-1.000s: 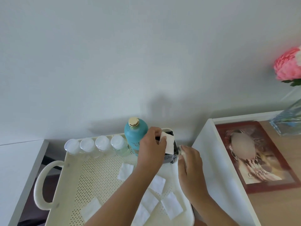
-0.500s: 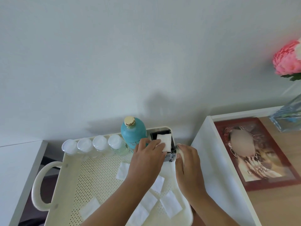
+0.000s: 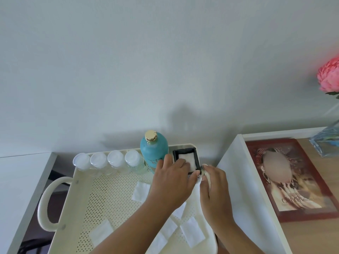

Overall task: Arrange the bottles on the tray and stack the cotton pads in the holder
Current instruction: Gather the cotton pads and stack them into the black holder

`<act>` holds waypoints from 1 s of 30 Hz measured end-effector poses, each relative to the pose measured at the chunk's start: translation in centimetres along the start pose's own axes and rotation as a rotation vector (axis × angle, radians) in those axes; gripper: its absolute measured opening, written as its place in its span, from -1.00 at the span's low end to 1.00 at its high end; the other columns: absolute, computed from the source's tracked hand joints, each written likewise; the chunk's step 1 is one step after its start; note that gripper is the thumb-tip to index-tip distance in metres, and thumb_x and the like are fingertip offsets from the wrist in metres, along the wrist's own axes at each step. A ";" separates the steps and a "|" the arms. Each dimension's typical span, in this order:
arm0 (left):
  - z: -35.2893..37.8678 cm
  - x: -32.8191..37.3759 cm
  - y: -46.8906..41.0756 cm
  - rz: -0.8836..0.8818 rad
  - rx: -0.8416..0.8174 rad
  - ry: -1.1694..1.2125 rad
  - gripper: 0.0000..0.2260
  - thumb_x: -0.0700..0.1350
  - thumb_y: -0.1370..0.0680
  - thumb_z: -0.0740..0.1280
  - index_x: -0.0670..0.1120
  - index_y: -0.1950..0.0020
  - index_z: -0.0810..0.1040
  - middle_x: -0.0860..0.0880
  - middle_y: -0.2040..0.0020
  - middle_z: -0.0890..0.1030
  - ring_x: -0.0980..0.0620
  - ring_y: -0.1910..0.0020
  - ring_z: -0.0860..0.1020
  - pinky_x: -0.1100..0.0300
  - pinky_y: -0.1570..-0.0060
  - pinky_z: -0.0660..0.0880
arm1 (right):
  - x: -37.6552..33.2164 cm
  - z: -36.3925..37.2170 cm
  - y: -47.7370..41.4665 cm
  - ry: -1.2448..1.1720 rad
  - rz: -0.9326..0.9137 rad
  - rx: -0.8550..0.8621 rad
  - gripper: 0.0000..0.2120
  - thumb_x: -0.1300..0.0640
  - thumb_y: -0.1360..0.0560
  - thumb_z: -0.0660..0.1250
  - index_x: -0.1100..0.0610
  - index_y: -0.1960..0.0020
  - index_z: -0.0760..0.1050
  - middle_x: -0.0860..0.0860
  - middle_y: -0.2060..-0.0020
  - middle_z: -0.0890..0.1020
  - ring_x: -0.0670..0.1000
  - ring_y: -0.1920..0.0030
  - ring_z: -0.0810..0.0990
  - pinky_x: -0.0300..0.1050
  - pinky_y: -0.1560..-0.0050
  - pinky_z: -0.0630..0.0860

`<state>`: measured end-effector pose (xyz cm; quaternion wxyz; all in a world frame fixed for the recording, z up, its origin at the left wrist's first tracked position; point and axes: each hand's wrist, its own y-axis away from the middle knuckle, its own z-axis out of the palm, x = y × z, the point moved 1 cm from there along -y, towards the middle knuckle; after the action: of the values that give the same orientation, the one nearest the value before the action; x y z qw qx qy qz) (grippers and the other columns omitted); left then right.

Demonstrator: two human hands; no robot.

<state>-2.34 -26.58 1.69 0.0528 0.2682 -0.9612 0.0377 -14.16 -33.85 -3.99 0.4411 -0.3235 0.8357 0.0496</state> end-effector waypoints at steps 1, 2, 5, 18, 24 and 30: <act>0.0 0.0 0.0 0.000 -0.006 -0.006 -0.50 0.25 -0.59 -0.11 0.06 -0.01 0.56 0.14 0.01 0.59 -0.02 0.07 0.35 0.05 0.02 0.38 | 0.0 0.0 0.0 -0.001 -0.002 0.001 -0.73 0.12 -0.59 0.12 0.02 -0.28 0.38 -0.16 -0.16 0.41 -0.14 -0.17 0.42 -0.21 -0.15 0.42; 0.1 -0.1 0.1 -0.002 -0.010 -0.009 -0.49 0.26 -0.59 -0.12 0.06 -0.01 0.57 0.14 0.01 0.59 -0.02 0.07 0.35 0.06 0.02 0.37 | 0.0 0.0 0.0 -0.001 -0.001 0.001 -0.72 0.11 -0.59 0.11 0.01 -0.28 0.38 -0.17 -0.15 0.40 -0.14 -0.17 0.42 -0.21 -0.14 0.43; -0.2 -0.2 0.2 -0.008 0.011 0.017 -0.49 0.26 -0.60 -0.10 0.06 -0.03 0.58 0.15 0.00 0.60 -0.02 0.07 0.36 0.09 0.03 0.38 | -0.1 0.0 0.0 0.001 0.004 -0.002 -0.72 0.09 -0.58 0.12 0.00 -0.28 0.37 -0.19 -0.16 0.39 -0.14 -0.17 0.43 -0.19 -0.13 0.46; 0.3 -4.9 6.7 -0.075 0.173 0.363 -0.71 -0.07 -0.50 0.40 -0.09 -0.21 0.59 0.04 -0.04 0.66 0.00 -0.06 0.53 0.10 0.05 0.57 | -1.8 -1.5 1.2 0.040 -0.007 0.015 -0.64 0.22 -0.54 0.22 0.08 -0.33 0.38 -0.04 -0.29 0.39 0.00 -0.26 0.45 -0.07 -0.12 0.51; 2.3 -9.9 10.8 -0.289 0.098 0.399 -0.72 -0.05 -0.51 0.41 -0.05 -0.20 0.60 0.12 -0.02 0.65 0.05 -0.09 0.51 0.19 0.06 0.50 | -4.6 -0.1 4.4 0.266 -0.279 0.093 -0.67 0.21 -0.47 0.20 0.16 -0.22 0.50 0.06 -0.19 0.53 0.08 -0.25 0.45 0.05 -0.22 0.30; 3.6 -14.8 15.3 -0.456 0.034 0.411 -0.75 -0.08 -0.52 0.41 -0.04 -0.19 0.61 0.09 -0.02 0.65 -0.01 -0.10 0.52 0.13 0.03 0.50 | -6.6 5.4 6.9 0.251 -0.258 -0.247 -0.67 0.17 -0.48 0.26 0.06 -0.24 0.44 -0.06 -0.11 0.52 0.02 -0.16 0.47 -0.07 -0.14 0.36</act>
<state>2.00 -6.33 -4.41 0.2489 0.4645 -0.8446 0.0947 -11.71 -23.16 -3.58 0.2934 -0.4828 0.8233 0.0541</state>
